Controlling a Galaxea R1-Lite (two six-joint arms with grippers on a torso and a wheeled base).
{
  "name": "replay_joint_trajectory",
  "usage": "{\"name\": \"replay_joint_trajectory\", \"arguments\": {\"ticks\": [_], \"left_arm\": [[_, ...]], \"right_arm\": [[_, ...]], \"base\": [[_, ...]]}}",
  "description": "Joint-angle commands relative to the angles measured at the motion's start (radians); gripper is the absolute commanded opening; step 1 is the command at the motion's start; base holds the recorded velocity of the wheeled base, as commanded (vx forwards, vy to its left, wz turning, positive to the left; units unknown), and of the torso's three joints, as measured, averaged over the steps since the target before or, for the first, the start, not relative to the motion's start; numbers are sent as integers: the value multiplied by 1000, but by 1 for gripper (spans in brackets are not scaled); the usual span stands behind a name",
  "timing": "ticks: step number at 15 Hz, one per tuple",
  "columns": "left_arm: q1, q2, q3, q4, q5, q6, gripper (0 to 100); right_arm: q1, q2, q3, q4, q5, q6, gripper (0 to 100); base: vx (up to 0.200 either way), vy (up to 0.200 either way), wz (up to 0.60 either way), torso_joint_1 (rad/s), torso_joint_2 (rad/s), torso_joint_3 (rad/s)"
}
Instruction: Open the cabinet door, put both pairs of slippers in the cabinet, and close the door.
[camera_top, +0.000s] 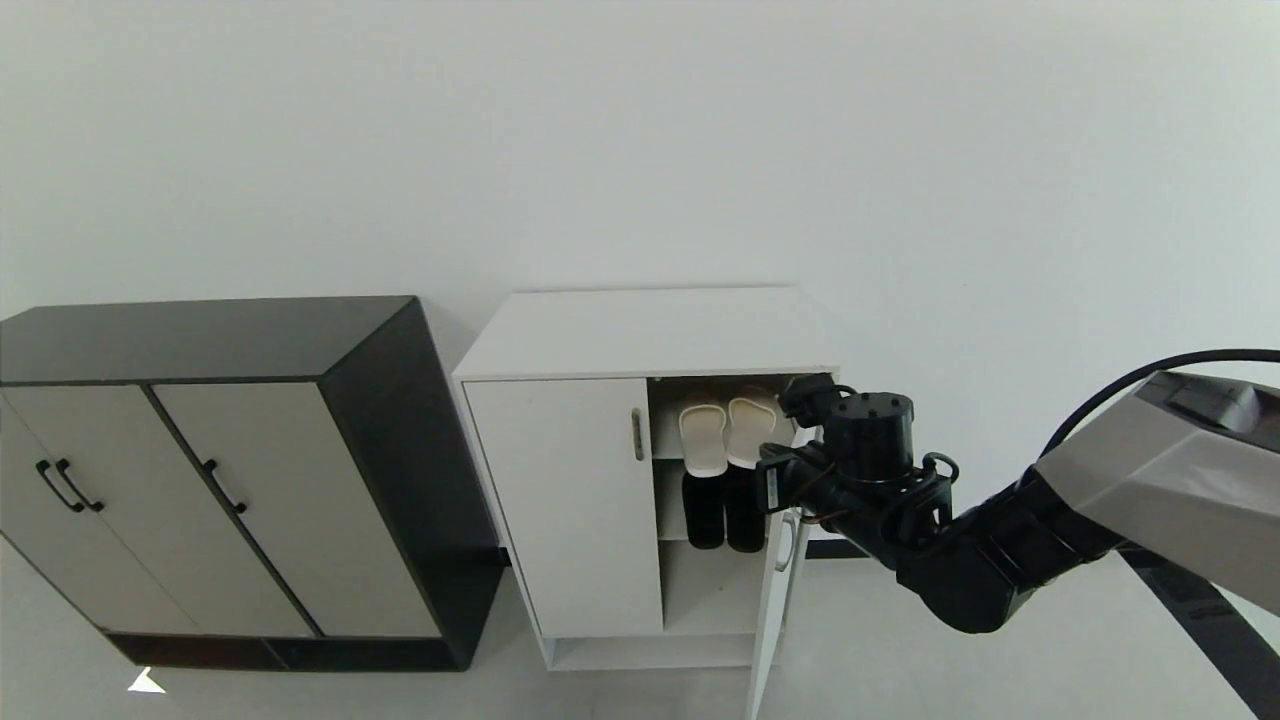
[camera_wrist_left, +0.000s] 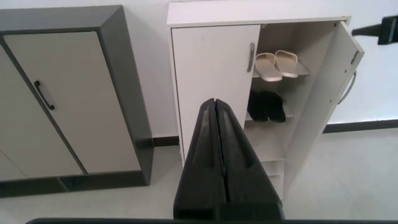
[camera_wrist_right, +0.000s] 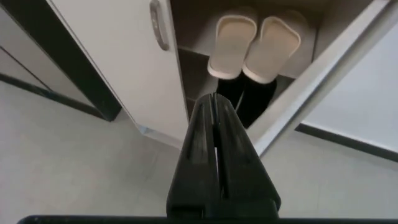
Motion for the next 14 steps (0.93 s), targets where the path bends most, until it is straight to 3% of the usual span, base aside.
{"name": "replay_joint_trajectory", "arguments": {"ticks": [1, 5, 10, 14], "left_arm": [[0, 1, -1, 0, 0, 0, 0], [0, 1, 0, 0, 0, 0, 0], [0, 1, 0, 0, 0, 1, 0], [0, 1, 0, 0, 0, 0, 0]], "right_arm": [[-18, -30, 7, 5, -1, -14, 0], [-66, -91, 64, 73, 25, -26, 0], [-113, -129, 148, 160, 62, -96, 0], [-124, -125, 166, 186, 64, -115, 0]], "base": [[0, 0, 0, 0, 0, 0], [0, 0, 0, 0, 0, 0], [200, 0, 0, -1, -1, 5], [0, 0, 0, 0, 0, 0]]}}
